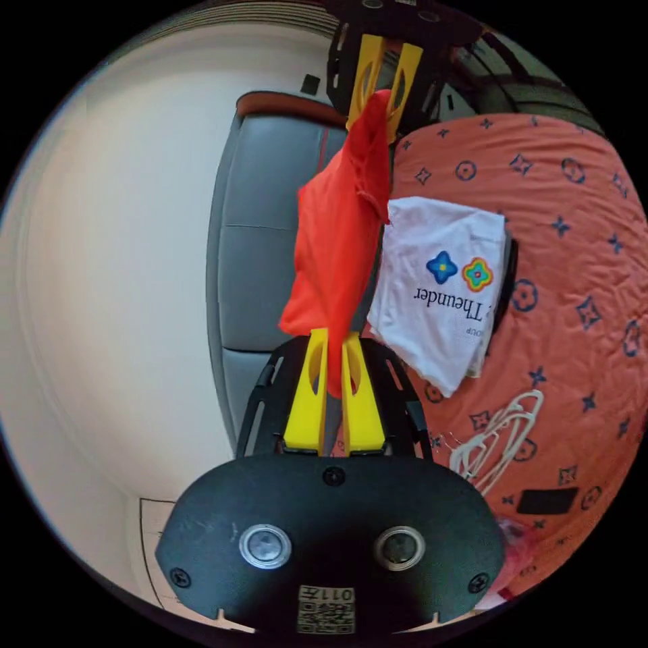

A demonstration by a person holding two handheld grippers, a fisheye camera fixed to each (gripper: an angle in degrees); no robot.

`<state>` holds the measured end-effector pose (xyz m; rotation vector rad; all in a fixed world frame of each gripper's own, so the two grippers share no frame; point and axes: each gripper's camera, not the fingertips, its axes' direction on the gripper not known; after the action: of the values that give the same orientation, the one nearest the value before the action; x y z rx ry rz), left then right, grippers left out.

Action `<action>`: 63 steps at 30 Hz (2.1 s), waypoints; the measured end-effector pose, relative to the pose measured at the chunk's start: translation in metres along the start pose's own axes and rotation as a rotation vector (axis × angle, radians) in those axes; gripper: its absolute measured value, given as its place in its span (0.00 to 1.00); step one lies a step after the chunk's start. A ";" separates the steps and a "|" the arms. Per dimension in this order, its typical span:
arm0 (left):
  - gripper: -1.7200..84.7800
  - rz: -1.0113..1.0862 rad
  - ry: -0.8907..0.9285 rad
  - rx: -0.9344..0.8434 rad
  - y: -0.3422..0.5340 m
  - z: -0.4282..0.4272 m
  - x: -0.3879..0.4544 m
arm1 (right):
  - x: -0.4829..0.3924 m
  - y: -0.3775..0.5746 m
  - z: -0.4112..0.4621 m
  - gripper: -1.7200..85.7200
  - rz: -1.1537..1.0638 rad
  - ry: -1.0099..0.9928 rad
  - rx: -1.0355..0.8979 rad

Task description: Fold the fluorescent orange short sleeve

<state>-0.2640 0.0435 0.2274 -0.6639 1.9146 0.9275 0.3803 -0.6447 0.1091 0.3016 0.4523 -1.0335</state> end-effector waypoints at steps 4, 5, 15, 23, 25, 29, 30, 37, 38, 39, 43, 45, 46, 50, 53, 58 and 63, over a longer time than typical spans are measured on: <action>0.08 -0.090 0.029 -0.090 0.030 0.093 0.083 | -0.137 -0.017 0.072 0.09 -0.119 0.163 -0.060; 0.11 -0.134 0.052 -0.181 0.037 0.120 0.107 | -0.167 -0.022 0.092 0.10 -0.103 0.115 -0.100; 0.15 -0.594 0.580 -0.292 0.175 0.181 0.076 | -0.143 0.014 0.117 0.21 0.219 -0.286 -0.157; 0.03 -1.111 1.184 0.064 0.271 0.097 0.144 | -0.092 0.104 0.081 0.04 0.698 -0.617 0.205; 0.03 -1.101 1.251 0.111 0.270 0.092 0.169 | -0.088 0.087 0.090 0.03 0.677 -0.620 0.161; 0.02 -1.012 1.385 0.072 0.284 0.109 0.206 | -0.081 0.030 0.128 0.03 0.627 -0.583 0.026; 0.02 -0.987 1.405 0.052 0.287 0.111 0.205 | -0.079 0.022 0.137 0.03 0.651 -0.575 -0.003; 0.02 -1.140 1.363 0.120 0.357 0.131 0.199 | -0.102 -0.020 0.243 0.02 0.759 -0.403 -0.216; 0.02 -1.161 1.401 0.131 0.364 0.136 0.204 | -0.110 -0.020 0.258 0.02 0.755 -0.407 -0.264; 0.02 -1.159 1.409 0.134 0.366 0.137 0.206 | -0.113 -0.020 0.264 0.02 0.756 -0.414 -0.285; 0.02 -1.072 1.363 0.114 0.364 0.126 0.216 | -0.115 -0.006 0.281 0.02 0.793 -0.513 -0.319; 0.02 -1.026 1.372 0.109 0.360 0.122 0.225 | -0.110 0.007 0.270 0.03 0.819 -0.547 -0.280; 0.02 -1.010 1.380 0.095 0.358 0.119 0.232 | -0.108 0.021 0.255 0.03 0.846 -0.559 -0.226; 0.02 -1.012 1.378 0.019 0.355 0.107 0.255 | -0.150 0.101 0.168 0.03 0.926 -0.759 0.038; 0.02 -0.972 1.358 0.014 0.340 0.086 0.272 | -0.230 0.167 0.102 0.04 0.884 -0.821 -0.008; 0.02 -0.762 1.281 -0.059 0.294 0.032 0.313 | -0.376 0.263 -0.015 0.05 0.799 -0.728 -0.195; 0.02 -0.590 1.150 -0.074 0.269 -0.060 0.350 | -0.476 0.345 -0.093 0.03 0.785 -0.730 -0.354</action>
<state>-0.6561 0.1206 0.0310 -1.9719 2.3558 0.1848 0.4563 -0.0777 0.2746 -0.2190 -0.1601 -0.2315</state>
